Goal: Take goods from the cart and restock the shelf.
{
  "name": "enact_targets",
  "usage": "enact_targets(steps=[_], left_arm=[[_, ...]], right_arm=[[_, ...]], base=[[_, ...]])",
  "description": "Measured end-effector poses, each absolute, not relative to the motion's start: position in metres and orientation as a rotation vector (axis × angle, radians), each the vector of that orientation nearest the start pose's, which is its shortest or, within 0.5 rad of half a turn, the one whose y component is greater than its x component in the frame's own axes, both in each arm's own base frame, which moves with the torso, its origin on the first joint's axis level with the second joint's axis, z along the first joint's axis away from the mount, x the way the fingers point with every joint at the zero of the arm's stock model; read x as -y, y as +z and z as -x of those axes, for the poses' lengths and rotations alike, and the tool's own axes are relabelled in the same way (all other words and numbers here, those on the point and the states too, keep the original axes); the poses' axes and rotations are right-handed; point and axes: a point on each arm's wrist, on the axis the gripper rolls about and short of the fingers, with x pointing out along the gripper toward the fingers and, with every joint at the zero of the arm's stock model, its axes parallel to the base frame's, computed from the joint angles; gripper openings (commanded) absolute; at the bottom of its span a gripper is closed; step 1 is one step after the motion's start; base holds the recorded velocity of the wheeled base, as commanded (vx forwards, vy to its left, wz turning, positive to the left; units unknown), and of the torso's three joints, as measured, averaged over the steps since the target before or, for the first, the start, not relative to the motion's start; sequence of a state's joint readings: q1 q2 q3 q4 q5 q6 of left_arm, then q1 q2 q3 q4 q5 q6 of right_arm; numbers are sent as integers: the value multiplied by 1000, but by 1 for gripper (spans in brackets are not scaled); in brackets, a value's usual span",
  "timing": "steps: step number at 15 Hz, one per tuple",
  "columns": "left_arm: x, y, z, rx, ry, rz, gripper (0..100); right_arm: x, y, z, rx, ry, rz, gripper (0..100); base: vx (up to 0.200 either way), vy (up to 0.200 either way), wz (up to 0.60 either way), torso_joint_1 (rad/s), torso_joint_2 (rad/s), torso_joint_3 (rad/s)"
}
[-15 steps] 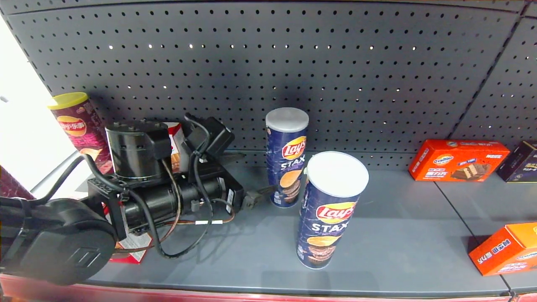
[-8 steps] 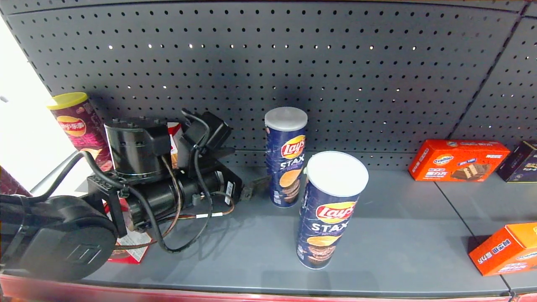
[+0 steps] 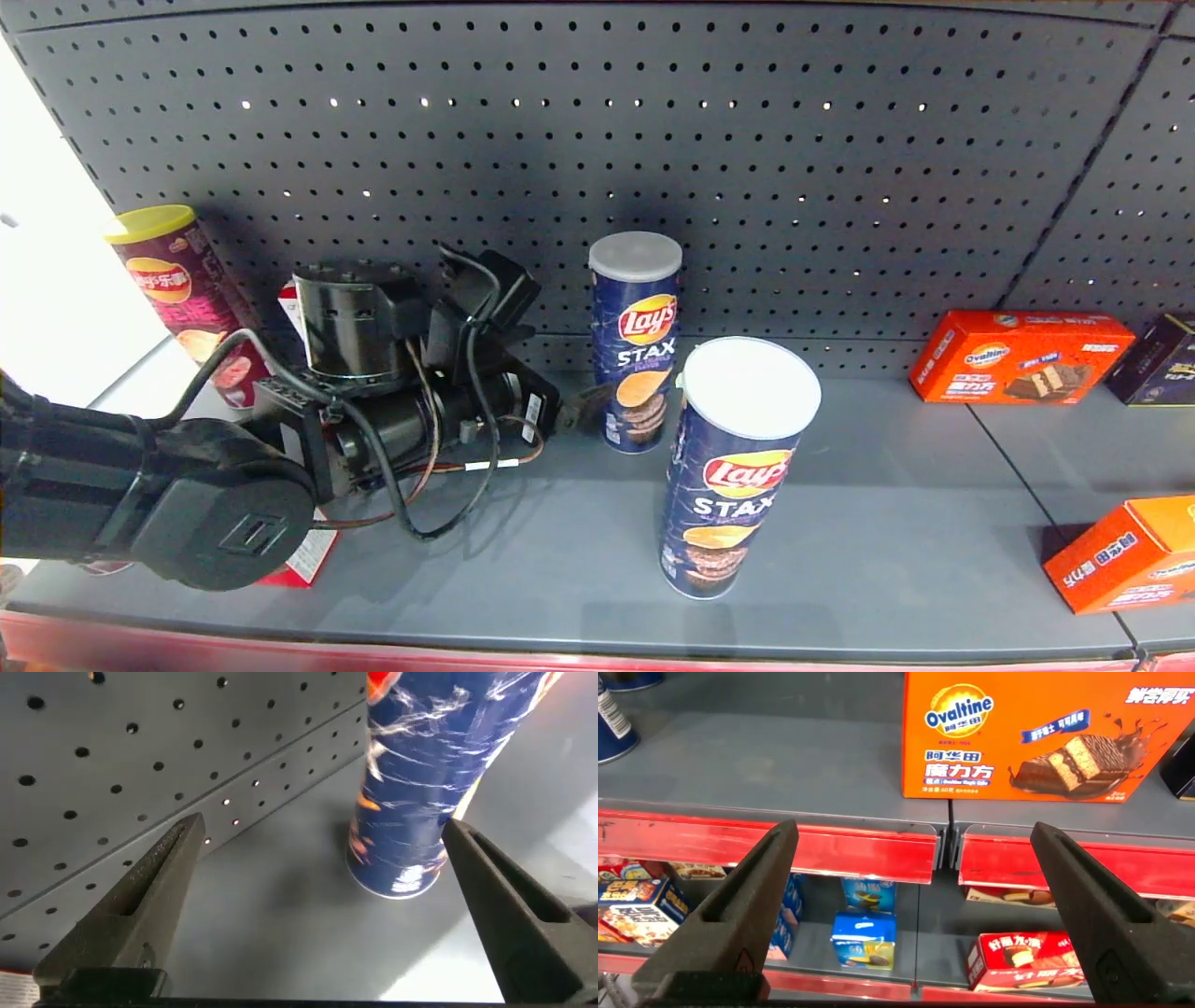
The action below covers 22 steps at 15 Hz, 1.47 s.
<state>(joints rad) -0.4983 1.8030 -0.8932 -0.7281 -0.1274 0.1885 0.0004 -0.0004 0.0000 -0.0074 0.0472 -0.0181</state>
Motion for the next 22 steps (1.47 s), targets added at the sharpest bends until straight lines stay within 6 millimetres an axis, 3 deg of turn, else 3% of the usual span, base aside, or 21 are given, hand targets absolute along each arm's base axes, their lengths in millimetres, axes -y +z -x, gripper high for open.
enact_targets(steps=[10,15,22], left_arm=[[160,177,-298,-129,-600,-218,100],[150,179,-281,-124,-585,-217,100],[155,183,-287,-119,-385,-281,100]], right_arm=[[-1,76,23,8,47,18,100],[-1,76,23,8,49,18,100],[-1,76,23,8,48,18,100]], base=[[0,0,0,0,0,0],[0,0,0,0,0,0],[0,0,0,0,0,0]])
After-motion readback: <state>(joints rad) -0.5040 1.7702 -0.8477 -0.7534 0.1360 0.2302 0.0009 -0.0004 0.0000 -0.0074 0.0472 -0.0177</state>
